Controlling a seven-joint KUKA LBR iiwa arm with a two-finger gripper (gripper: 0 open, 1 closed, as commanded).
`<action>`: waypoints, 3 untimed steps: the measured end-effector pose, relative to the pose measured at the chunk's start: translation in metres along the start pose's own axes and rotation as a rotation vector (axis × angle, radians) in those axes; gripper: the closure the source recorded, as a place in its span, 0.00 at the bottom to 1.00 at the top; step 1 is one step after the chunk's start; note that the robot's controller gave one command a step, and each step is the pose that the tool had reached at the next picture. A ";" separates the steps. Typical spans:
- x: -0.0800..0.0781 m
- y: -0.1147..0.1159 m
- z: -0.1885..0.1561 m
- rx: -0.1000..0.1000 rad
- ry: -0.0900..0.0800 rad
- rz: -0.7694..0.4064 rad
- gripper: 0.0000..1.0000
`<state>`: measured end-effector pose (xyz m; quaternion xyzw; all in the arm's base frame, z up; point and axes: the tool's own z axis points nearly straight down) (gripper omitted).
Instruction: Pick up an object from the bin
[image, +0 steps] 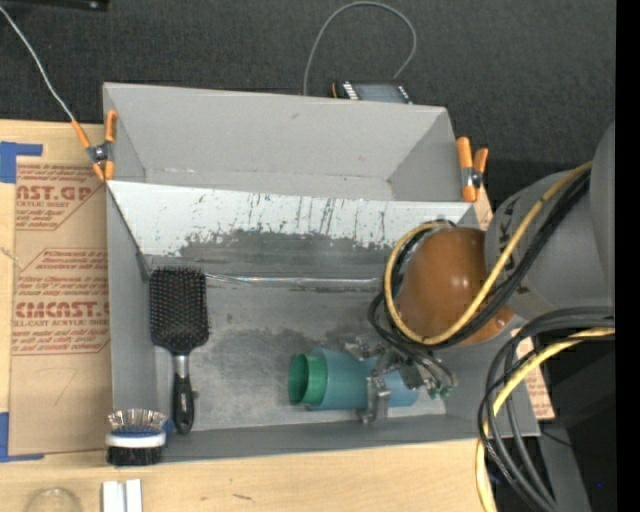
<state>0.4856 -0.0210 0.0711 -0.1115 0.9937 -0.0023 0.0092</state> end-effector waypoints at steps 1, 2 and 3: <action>-0.064 0.034 -0.046 -0.002 -0.007 -0.023 1.00; -0.106 0.007 -0.109 0.001 -0.018 -0.079 1.00; -0.119 0.033 -0.150 0.000 -0.026 -0.049 1.00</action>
Offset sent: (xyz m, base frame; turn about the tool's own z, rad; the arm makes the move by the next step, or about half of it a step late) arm 0.0511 0.0424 0.0449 -0.0187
